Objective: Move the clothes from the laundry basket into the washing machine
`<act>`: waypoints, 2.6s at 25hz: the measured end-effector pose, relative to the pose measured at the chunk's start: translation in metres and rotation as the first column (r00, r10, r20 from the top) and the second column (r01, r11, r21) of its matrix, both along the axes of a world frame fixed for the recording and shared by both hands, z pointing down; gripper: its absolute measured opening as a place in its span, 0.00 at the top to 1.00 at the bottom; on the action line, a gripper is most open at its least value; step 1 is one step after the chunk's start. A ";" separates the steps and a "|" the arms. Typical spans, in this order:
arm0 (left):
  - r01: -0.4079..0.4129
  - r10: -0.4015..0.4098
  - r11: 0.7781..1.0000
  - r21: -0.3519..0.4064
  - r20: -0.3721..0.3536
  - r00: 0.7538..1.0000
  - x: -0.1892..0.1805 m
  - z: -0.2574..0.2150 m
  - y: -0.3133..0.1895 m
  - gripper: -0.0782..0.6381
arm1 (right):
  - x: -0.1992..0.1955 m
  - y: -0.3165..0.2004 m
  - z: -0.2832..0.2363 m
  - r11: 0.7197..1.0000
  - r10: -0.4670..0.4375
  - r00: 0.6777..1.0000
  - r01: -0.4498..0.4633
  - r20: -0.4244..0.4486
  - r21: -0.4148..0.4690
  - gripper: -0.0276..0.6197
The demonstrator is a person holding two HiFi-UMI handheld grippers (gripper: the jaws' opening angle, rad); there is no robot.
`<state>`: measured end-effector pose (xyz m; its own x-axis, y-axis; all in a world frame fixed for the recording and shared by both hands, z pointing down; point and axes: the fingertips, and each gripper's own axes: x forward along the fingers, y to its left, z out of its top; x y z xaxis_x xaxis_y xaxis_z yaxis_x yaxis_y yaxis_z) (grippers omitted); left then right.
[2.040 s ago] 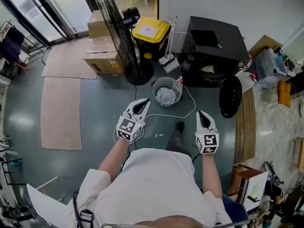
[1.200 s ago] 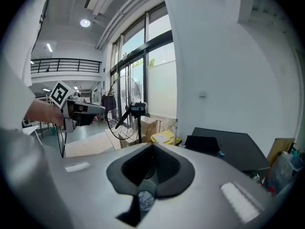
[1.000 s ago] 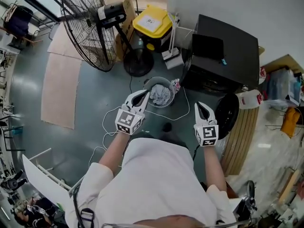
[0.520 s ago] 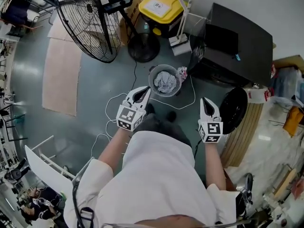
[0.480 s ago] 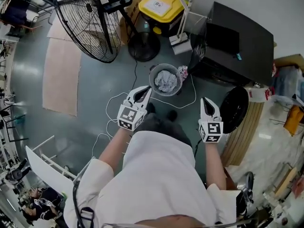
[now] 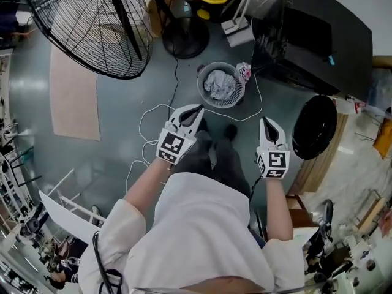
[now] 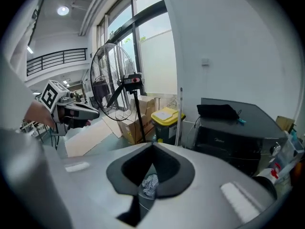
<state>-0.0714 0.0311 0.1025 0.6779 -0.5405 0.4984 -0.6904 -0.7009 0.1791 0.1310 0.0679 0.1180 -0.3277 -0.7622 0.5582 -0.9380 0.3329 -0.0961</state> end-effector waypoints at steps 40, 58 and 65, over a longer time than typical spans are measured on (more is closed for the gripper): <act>0.180 -0.170 0.976 -0.119 0.094 0.981 -0.010 0.425 -0.018 0.88 | -0.086 -0.073 0.475 0.819 -0.564 0.818 0.536 -0.113 -0.208 0.92; 0.185 -0.168 0.975 -0.120 0.137 0.976 -0.040 0.548 -0.024 0.88 | -0.103 -0.093 0.666 0.720 -0.662 0.736 0.571 -0.144 -0.394 0.71; 0.056 -0.044 0.993 -0.102 0.123 0.991 -0.032 0.562 -0.031 0.88 | -0.116 -0.101 0.701 0.629 -0.762 0.623 0.651 -0.174 -0.425 0.52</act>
<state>-0.1029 0.0003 0.6647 0.5829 -0.5125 0.6305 -0.7452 -0.6465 0.1635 0.0146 -0.0335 0.8188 -0.4580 -0.1448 0.8771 -0.4096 0.9100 -0.0637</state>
